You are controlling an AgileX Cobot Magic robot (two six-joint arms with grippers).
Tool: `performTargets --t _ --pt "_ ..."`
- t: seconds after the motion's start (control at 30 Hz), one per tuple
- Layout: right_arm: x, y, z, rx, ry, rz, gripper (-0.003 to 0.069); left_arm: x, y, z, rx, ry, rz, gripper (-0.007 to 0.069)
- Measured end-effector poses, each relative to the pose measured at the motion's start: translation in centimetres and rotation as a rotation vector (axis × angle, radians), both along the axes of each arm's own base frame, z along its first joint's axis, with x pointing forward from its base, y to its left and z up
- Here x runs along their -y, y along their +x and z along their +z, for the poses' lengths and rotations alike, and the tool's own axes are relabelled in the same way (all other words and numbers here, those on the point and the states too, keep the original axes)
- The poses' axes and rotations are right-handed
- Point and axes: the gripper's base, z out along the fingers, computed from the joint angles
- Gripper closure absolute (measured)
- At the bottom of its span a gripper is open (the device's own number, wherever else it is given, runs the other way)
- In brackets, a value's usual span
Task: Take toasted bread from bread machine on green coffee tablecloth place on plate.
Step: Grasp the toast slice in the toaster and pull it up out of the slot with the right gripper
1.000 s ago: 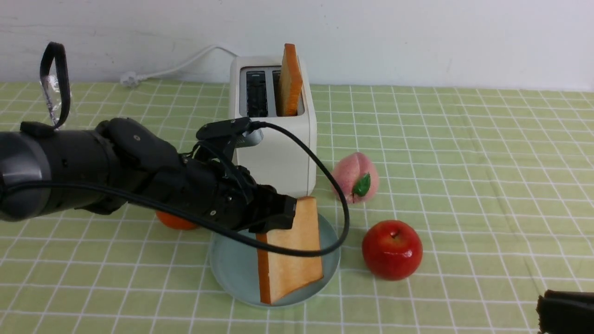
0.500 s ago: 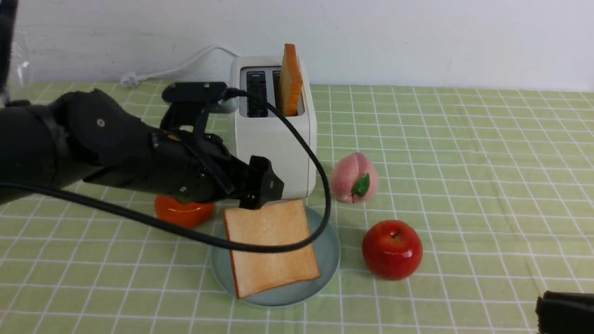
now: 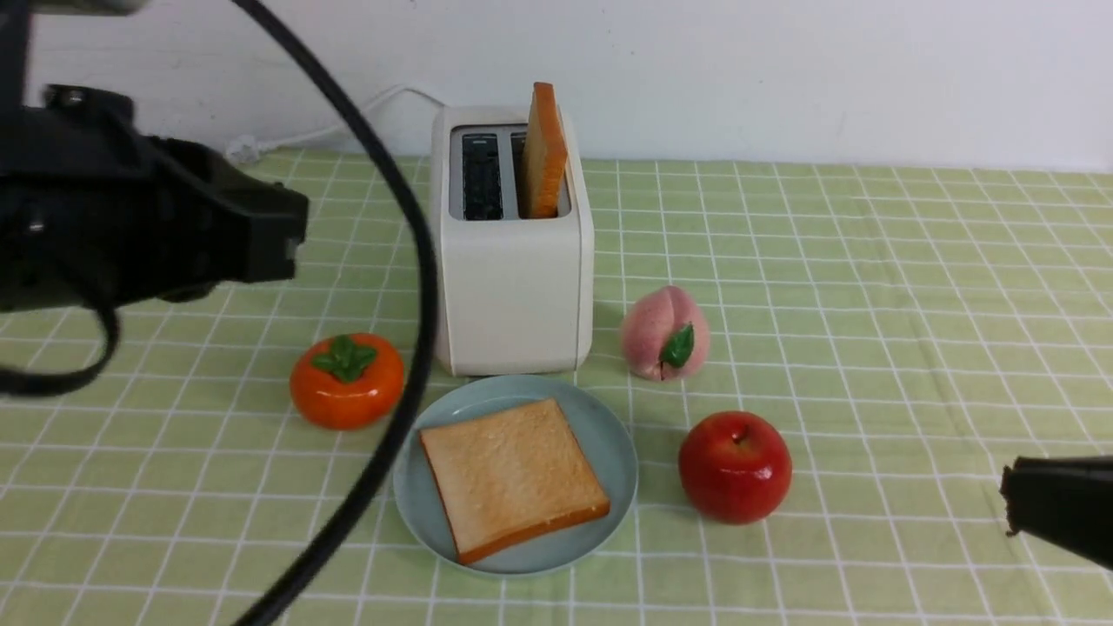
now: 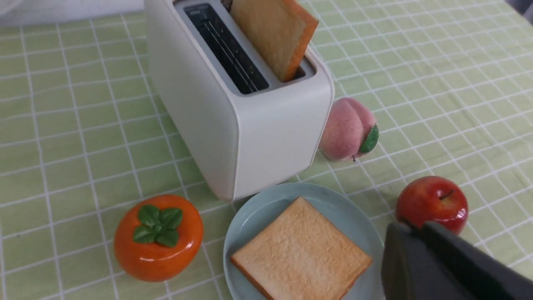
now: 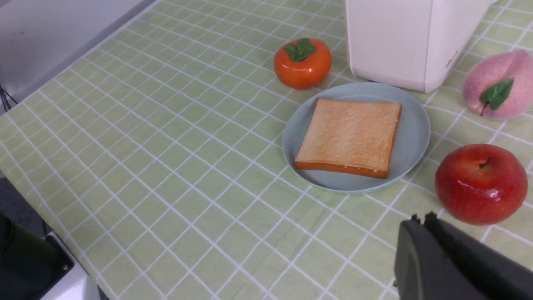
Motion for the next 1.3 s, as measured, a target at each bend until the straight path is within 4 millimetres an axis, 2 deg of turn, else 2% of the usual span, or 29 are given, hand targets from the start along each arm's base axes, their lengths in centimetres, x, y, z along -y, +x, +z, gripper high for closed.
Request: performTargets --t 0.1,0.2,0.27,0.37,0.4,0.43,0.47,0.53,0.63,0.7,0.77,0.8,0.93,1.07,1.1,1.2,1.23,1.3 --pt "-0.1 1.9 0.5 -0.042 -0.03 -0.012 0.0657 -1.8 -4.3 0.0 0.081 -0.033 0.001 0.0638" --pt "-0.2 3.1 0.7 -0.069 -0.035 -0.014 0.0657 -3.0 -7.1 -0.8 0.135 -0.054 0.003 0.0638" --pt "-0.6 4.9 0.8 -0.105 -0.043 -0.01 0.0657 -4.2 -10.0 -2.1 0.21 -0.088 0.009 0.0638" --pt "-1.4 6.9 1.0 -0.125 -0.049 0.009 0.0657 -5.3 -12.5 -4.5 0.288 -0.125 0.019 0.0638" --pt "-2.2 7.9 0.9 -0.133 -0.051 0.028 0.0657 -5.6 -13.1 -5.9 0.3 -0.133 0.023 0.0638" --pt "-2.3 8.1 1.0 -0.126 -0.05 0.027 0.0657 -5.7 -13.3 -5.8 0.308 -0.136 0.023 0.0638" --pt "-2.9 8.6 0.9 -0.132 -0.053 0.042 0.0657 -5.8 -13.4 -6.7 0.309 -0.138 0.025 0.0638" --pt "-4.9 10.3 0.8 -0.124 -0.065 0.081 0.0657 -6.1 -14.2 -8.8 0.331 -0.155 0.031 0.0638" --pt "-8.2 12.7 0.5 -0.088 -0.084 0.112 0.0657 -6.3 -14.4 -11.2 0.338 -0.162 0.038 0.0638" --pt "-9.1 13.5 0.4 -0.069 -0.09 0.11 0.0655 -6.3 -14.3 -11.8 0.334 -0.16 0.039 0.0638" --pt "-10.7 16.1 0.2 -0.011 -0.096 0.069 0.0637 -6.2 -14.1 -12.8 0.316 -0.152 0.04 0.0638" --pt "-10.9 16.4 0.0 -0.012 -0.098 0.065 0.0634 -6.2 -14.1 -12.9 0.314 -0.151 0.041 0.0638" --pt "-12.5 20.8 0.7 0.085 -0.066 -0.022 0.0546 -6.2 -13.9 -13.1 0.324 -0.157 0.045 0.0638" --pt "-14.5 24.8 1.0 0.135 -0.042 -0.052 0.0375 -6.2 -13.9 -12.8 0.351 -0.17 0.052 0.0638" --pt "-14.9 25.6 0.5 0.133 -0.044 -0.054 0.0345 -6.2 -13.9 -12.8 0.351 -0.173 0.052 0.0638" --pt "-16.3 28.7 -0.8 0.153 -0.037 -0.085 0.019 -6.2 -13.9 -12.8 0.351 -0.177 0.051 0.0637" --pt "-16.3 28.9 -0.9 0.155 -0.036 -0.088 0.0182 -6.2 -13.9 -12.8 0.351 -0.177 0.051 0.0637" --pt "-16.8 30.9 -2.0 0.175 -0.031 -0.125 0.0107 -6.2 -13.9 -12.8 0.35 -0.178 0.051 0.0633"
